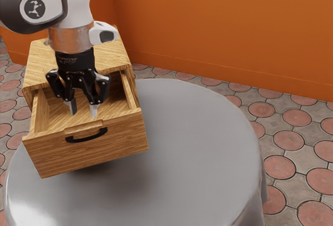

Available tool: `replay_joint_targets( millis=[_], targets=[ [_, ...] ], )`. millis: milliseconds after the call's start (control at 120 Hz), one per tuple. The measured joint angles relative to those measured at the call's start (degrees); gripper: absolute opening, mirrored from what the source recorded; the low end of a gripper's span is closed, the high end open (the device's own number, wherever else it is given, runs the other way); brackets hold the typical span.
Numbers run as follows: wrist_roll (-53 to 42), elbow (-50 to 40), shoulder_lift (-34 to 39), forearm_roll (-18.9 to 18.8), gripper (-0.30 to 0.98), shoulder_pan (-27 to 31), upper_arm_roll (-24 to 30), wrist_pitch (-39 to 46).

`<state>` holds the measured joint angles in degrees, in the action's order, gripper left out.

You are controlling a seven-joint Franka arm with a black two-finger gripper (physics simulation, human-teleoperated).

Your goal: Push the drawer handle with one arm to close the drawer

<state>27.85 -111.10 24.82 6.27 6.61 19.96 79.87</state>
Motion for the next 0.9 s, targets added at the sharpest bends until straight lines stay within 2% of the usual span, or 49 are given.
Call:
replay_joint_targets(
  millis=[100, 208, 317, 425, 517, 817, 900],
  targets=[
    [4.26, -1.46, 0.66, 0.78, 0.16, 0.73, 0.99, 1.22],
    [8.48, -2.56, 0.5, 3.55, 0.04, 4.77, 1.84, 2.05],
    [12.64, -2.72, 0.76, 5.31, -0.03, 6.7, 3.27, 2.35],
    [17.05, -2.82, 3.01, 6.12, -0.06, 12.92, 8.73, 2.57],
    [20.46, -5.68, 5.5, 7.59, -0.08, 14.8, 11.34, 3.03],
    [26.04, -21.76, 15.54, 11.76, -0.1, 11.52, 10.54, 11.79],
    [26.18, -24.87, 16.66, 12.35, -0.1, 7.9, 7.18, 14.66]
  ],
)
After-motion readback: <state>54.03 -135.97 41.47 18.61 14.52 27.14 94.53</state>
